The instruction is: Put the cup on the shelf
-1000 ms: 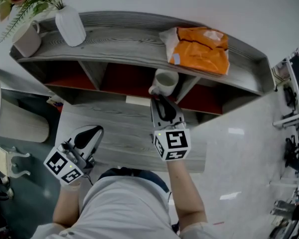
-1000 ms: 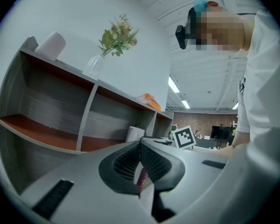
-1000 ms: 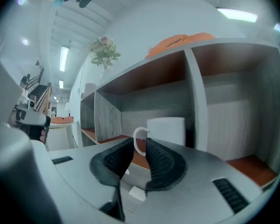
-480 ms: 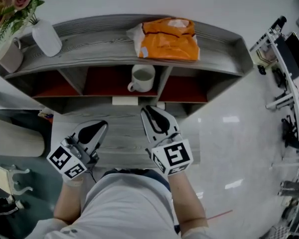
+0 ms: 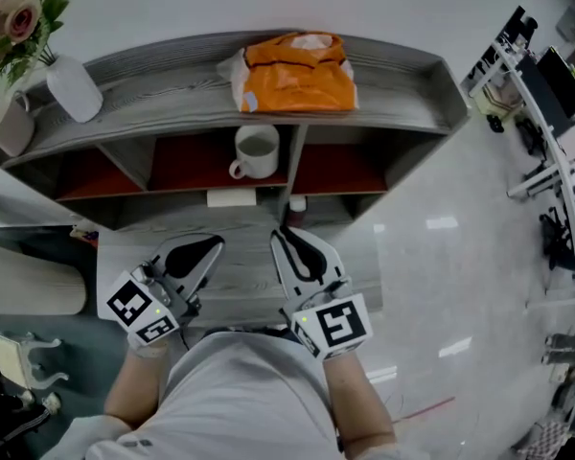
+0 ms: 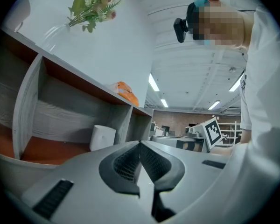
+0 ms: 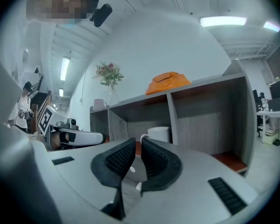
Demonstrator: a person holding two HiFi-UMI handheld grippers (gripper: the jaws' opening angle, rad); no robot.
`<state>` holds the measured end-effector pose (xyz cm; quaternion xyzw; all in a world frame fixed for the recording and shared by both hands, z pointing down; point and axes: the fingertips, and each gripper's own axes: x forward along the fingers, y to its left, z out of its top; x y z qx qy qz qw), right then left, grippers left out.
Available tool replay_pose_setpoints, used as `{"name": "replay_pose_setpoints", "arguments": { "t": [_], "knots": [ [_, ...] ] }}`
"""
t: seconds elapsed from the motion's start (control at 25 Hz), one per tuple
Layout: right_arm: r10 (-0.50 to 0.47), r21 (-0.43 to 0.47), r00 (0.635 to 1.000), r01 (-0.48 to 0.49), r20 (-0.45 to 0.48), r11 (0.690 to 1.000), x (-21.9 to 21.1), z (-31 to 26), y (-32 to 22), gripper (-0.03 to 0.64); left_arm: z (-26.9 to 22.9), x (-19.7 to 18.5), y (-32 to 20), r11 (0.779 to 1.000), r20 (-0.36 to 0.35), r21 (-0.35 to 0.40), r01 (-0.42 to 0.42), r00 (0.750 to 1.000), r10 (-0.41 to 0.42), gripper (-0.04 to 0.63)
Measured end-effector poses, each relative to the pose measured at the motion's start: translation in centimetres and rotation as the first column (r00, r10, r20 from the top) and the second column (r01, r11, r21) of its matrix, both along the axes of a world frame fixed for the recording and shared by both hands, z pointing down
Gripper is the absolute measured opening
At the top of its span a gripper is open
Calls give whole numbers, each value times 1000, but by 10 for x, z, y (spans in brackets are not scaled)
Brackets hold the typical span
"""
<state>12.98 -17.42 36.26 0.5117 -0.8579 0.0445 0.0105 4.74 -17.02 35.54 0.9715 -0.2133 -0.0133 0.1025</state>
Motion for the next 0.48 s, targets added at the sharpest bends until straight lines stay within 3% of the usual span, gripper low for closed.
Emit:
{"name": "replay_pose_setpoints", "arguments": {
  "t": [0.24,0.48],
  "knots": [
    [45,5,998,-46,38,999,10,-5,6,49,6,5,-1,1000,12,-9,-15,1000,15,17],
    [40,-6,999,-40,18,999,10,1,6,48,7,9,-2,1000,8,-12,-20,1000,21,16]
  ]
}}
